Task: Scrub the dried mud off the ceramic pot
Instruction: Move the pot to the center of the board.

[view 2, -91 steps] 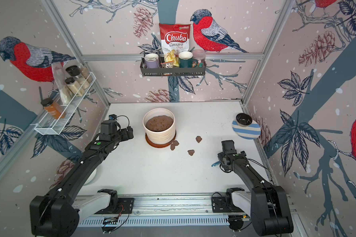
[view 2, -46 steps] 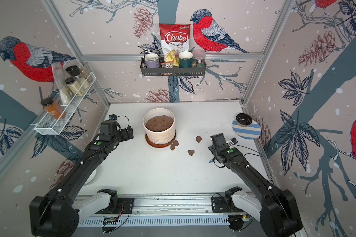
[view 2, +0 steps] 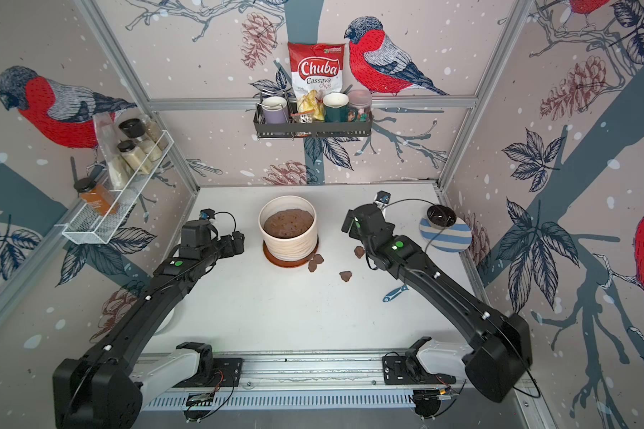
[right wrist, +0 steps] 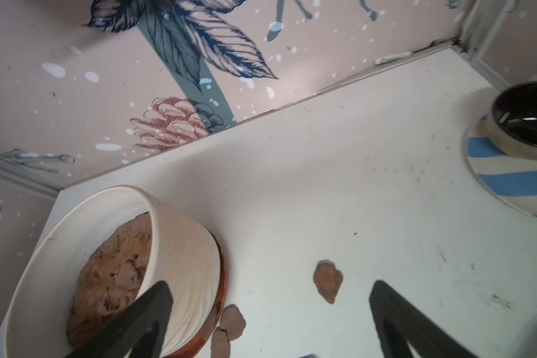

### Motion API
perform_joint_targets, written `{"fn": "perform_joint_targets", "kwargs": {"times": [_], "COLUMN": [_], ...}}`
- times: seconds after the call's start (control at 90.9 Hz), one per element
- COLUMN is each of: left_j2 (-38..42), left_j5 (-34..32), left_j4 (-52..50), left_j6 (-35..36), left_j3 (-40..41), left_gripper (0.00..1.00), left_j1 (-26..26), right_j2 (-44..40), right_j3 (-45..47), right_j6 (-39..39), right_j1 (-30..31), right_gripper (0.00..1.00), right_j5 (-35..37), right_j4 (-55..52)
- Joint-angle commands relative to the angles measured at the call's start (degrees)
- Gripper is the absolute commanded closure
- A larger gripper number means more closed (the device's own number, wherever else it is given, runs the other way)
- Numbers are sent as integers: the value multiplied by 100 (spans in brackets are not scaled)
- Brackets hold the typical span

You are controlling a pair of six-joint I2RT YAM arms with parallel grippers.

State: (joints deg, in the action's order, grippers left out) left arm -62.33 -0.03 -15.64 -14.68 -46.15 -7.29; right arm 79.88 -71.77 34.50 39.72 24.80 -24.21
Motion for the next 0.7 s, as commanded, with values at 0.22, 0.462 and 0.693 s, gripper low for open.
{"fn": "perform_joint_targets", "kwargs": {"times": [0.22, 0.462, 0.693], "left_j2": [-262, -268, -328], "left_j5": [200, -164, -485], "left_j4": [86, -11, -137], "left_j6": [-35, -14, -31], "left_j3": [-101, -76, -86], "left_gripper": [4, 4, 4], "left_j1": [-53, -55, -53], "right_j2": [2098, 3455, 3631], "right_j3": [-2292, -3535, -3630], "right_j6": [-784, -297, -34], "right_j1": [953, 673, 206], "right_gripper": [0, 0, 0], "right_j5": [183, 390, 498], "right_j4": [-1617, -2580, -2825]}}
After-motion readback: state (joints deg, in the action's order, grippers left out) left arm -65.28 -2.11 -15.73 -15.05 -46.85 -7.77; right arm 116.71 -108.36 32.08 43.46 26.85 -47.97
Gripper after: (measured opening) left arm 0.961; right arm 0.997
